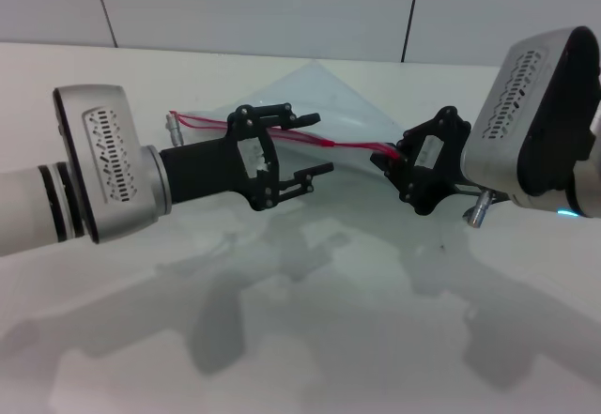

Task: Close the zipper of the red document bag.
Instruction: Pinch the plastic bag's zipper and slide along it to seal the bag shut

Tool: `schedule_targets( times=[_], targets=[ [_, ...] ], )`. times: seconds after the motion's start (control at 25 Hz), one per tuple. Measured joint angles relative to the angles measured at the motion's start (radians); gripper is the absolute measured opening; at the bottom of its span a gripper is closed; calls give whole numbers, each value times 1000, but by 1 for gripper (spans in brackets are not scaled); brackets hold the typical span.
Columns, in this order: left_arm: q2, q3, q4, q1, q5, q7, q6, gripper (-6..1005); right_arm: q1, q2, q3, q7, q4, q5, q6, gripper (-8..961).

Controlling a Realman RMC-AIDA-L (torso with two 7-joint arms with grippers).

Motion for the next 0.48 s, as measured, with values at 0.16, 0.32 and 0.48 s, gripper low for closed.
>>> schedule_targets(
  times=[0.16, 0.32, 0.48],
  targets=[
    [0, 0, -3, -8, 0, -8, 3, 553, 2, 1, 1, -22, 0, 21, 0, 48],
    [0, 1, -5, -7, 4, -9, 8, 552, 0, 1, 8, -67, 0, 73, 0, 48],
    [0, 2, -12, -9, 5, -9, 15, 542, -1, 0, 9, -74, 0, 80, 0, 49]
  ],
)
